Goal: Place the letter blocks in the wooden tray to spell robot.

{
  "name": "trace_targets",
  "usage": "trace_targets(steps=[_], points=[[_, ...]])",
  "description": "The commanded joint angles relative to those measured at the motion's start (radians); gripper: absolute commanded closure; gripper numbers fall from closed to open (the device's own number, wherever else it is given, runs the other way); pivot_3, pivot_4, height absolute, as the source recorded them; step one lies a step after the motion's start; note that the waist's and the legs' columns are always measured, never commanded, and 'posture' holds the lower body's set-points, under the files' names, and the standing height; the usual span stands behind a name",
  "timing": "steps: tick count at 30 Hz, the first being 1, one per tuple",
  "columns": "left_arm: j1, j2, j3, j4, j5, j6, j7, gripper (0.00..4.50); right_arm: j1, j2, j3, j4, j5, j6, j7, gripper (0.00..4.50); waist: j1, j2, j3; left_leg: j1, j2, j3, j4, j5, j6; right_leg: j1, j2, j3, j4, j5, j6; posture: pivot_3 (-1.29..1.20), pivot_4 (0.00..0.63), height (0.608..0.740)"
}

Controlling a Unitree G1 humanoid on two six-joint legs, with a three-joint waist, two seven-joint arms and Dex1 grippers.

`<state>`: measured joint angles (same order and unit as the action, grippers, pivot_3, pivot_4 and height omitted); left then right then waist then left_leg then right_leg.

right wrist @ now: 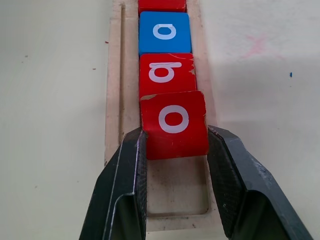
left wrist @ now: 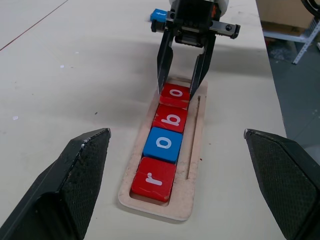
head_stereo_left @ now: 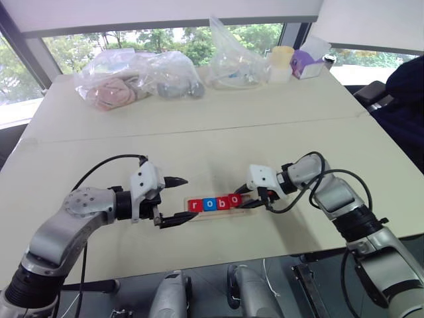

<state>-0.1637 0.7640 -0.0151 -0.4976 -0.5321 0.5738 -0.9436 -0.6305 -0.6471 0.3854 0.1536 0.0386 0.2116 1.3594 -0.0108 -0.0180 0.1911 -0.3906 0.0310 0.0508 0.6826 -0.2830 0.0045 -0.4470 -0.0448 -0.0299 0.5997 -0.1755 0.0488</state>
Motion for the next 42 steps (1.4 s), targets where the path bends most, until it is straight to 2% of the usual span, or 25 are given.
trace_targets(steps=[1, 15, 22, 30, 35, 39, 42], points=[[-0.007, 0.005, 0.019, -0.022, -0.005, -0.021, -0.004, 0.0, -0.015, -0.015, -0.014, -0.028, 0.001, 0.001, 0.008, 3.37, 0.0, 0.0, 0.0, 0.0, 0.0, 0.0, 0.0, 0.0, 0.0, 0.0, 0.0, 0.0, 0.0, 0.0, 0.0, 0.0, 0.15, 0.74], [-0.022, -0.01, 0.001, -0.004, 0.007, -0.037, 0.007, 0.0, -0.019, -0.016, -0.013, -0.025, -0.006, 0.007, 0.009, 3.37, 0.0, 0.0, 0.0, 0.0, 0.0, 0.0, 0.0, 0.0, 0.0, 0.0, 0.0, 0.0, 0.0, 0.0, 0.0, 0.0, 0.15, 0.74], [-0.022, -0.013, 0.003, 0.0, 0.008, -0.036, 0.013, 0.0, -0.038, -0.01, -0.025, -0.024, 0.005, 0.019, 0.013, 0.04, 0.0, 0.0, 0.0, 0.0, 0.0, 0.0, 0.0, 0.0, 0.0, 0.0, 0.0, 0.0, 0.0, 0.0, 0.0, 0.0, 0.15, 0.74], [-0.027, -0.029, -0.008, 0.001, 0.013, -0.033, 0.023, 0.0, -0.093, 0.035, -0.125, 0.006, 0.078, 0.1, -0.074, 0.04, 0.0, 0.0, 0.0, 0.0, 0.0, 0.0, 0.0, 0.0, 0.0, 0.0, 0.0, 0.0, 0.0, 0.0, 0.0, 0.0, 0.15, 0.74], [-0.036, -0.036, -0.014, 0.004, 0.014, -0.031, 0.025, 0.0, -0.07, 0.003, -0.171, -0.002, 0.079, 0.094, -0.114, 0.04, 0.002, 0.0, 0.0, 0.0, 0.0, 0.0, 0.0, 0.0, 0.0, 0.0, 0.0, 0.0, 0.0, 0.0, -0.001, 0.0, 0.15, 0.74], [-0.038, -0.039, -0.017, 0.002, 0.015, -0.031, 0.023, 0.0, -0.024, -0.029, -0.237, -0.036, 0.048, 0.101, -0.237, 0.04, 0.001, 0.0, 0.0, -0.001, 0.0, 0.001, 0.0, 0.0, 0.0, 0.0, -0.001, 0.0, -0.001, 0.0, 0.0, 0.0, 0.15, 0.74], [-0.038, -0.042, -0.014, -0.002, 0.011, -0.027, 0.02, 0.0, 0.063, -0.056, -0.339, -0.104, -0.034, 0.209, -0.468, 0.04, 0.005, 0.0, 0.0, -0.001, 0.0, 0.001, 0.0, 0.0, 0.0, 0.0, -0.001, 0.0, -0.001, 0.0, 0.0, 0.0, 0.15, 0.74]])
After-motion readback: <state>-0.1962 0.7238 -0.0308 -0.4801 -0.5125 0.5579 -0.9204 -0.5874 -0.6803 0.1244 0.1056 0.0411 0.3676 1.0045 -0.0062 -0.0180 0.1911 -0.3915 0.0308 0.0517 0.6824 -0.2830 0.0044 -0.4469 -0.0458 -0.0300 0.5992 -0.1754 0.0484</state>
